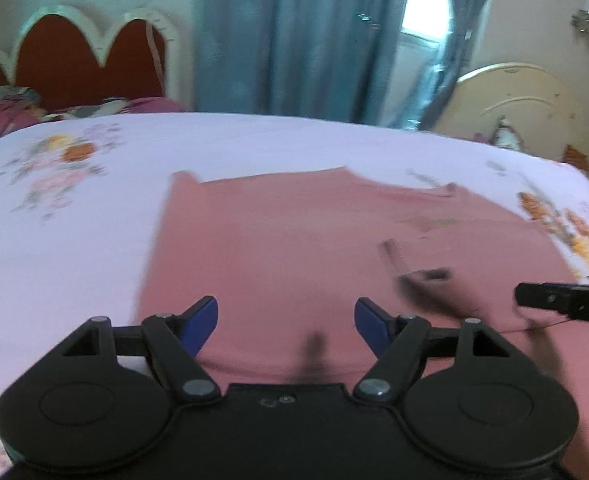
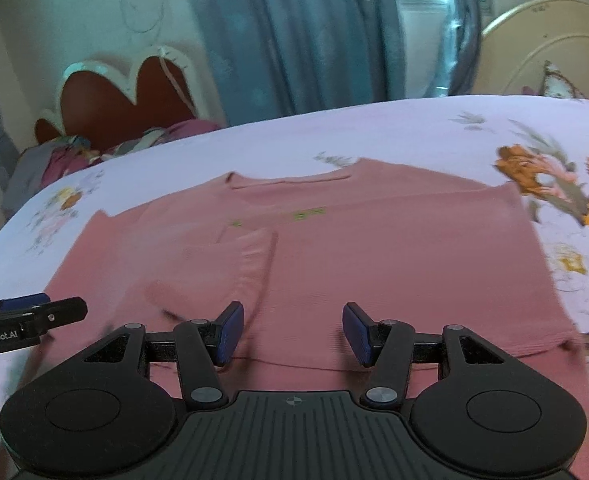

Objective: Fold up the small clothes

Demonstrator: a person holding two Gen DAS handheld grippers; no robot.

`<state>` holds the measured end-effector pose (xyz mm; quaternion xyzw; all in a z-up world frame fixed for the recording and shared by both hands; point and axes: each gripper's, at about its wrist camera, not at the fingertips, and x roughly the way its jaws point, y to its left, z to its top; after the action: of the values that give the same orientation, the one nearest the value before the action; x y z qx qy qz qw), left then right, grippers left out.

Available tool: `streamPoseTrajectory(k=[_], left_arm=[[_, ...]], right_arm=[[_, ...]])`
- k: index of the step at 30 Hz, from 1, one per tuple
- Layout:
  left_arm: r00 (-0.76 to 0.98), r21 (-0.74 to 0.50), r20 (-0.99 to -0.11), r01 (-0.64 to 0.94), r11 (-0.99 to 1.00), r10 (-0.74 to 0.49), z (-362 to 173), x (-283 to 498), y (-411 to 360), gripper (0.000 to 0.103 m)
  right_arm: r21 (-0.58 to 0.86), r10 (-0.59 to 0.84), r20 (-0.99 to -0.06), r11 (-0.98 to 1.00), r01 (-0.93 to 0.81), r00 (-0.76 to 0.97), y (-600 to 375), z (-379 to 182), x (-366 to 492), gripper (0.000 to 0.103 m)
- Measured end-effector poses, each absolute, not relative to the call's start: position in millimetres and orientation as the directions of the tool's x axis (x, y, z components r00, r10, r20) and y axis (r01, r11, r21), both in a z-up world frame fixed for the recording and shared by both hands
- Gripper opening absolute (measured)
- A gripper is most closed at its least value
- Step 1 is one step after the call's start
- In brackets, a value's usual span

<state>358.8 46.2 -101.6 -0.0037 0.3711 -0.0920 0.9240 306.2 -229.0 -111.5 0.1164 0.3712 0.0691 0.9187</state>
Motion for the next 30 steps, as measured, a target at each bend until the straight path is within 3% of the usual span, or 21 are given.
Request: streamPoseTrajectory(k=[12,16,17,18,24,30], left_arm=[[0.658,-0.059,-0.749,0.054,0.997,-0.080,-130.8,350.5,91.3,0.074],[0.680,-0.021,-0.732,0.042,0.999,-0.044,-131.5,349.8,94.0,0.074],[0.686,-0.016,-0.727,0.035,0.999,-0.036,-131.7,351.1,94.2,0.073],[0.691,-0.013,-0.723,0.029,1.000,-0.029,-132.2,352.9,94.3,0.072],[0.719,0.010,-0.695,0.031,0.999,-0.015,-134.7,363.6,88.2,0.051],[0.738,0.007,-0.674,0.024,1.000,-0.014,-134.2,368.6,84.8,0.019]], right_arm=[[0.084,0.191,-0.696,0.979,-0.185,0.692,-160.6,-135.2,333.0,0.054],[0.118,0.204,-0.676,0.978,-0.169,0.708,-166.5,-132.9,345.0,0.054],[0.126,0.206,-0.667,0.978,-0.165,0.716,-170.0,-129.9,345.5,0.034],[0.132,0.210,-0.664,0.978,-0.164,0.718,-173.9,-127.1,346.3,0.005],[0.170,0.163,-0.608,0.983,-0.073,0.777,-218.2,-101.6,344.4,0.006],[0.154,0.072,-0.615,0.988,0.030,0.785,-270.8,-99.1,335.8,0.006]])
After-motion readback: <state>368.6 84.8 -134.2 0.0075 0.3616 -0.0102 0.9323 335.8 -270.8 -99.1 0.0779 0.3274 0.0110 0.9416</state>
